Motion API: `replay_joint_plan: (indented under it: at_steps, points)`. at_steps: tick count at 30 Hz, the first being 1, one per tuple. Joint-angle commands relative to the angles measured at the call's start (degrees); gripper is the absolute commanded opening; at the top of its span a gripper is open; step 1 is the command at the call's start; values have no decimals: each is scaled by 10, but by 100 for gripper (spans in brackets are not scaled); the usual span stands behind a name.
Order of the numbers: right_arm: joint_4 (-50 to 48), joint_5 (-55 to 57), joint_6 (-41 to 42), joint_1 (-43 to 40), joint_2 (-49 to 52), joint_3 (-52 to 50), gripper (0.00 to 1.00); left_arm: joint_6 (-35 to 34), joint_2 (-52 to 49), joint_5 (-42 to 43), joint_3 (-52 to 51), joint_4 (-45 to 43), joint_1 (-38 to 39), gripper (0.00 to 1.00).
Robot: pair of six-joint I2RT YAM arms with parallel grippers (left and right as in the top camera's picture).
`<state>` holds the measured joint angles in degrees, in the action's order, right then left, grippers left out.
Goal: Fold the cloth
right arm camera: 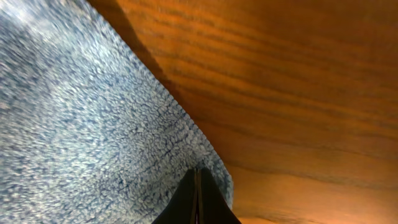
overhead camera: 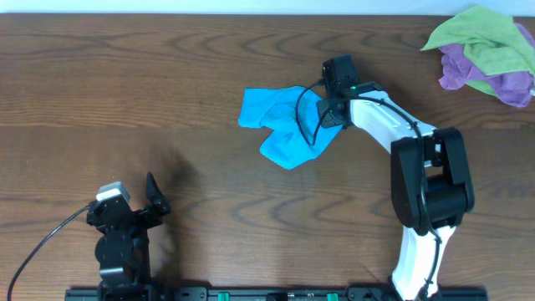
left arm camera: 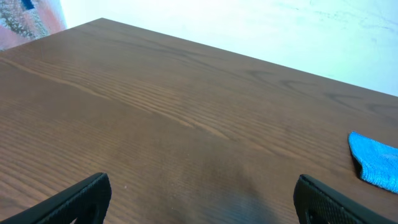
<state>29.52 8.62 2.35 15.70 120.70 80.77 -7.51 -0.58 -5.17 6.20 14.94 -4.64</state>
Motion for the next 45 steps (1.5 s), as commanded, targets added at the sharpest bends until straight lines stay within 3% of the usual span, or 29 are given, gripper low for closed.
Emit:
replay_joint_plan:
  at_steps: [1,12,29,45]
  points:
    - [6,-17,-7,1,10,10,2,0,3,-8,-14,6,2,95]
    - [60,-2,-7,2,12,11,2,0,3,-8,-14,6,2,95]
    - [41,49,-14,-1,96,14,2,0,3,-8,-14,6,2,95]
    - [39,30,-25,-44,193,141,2,0,3,-8,-14,6,2,95]
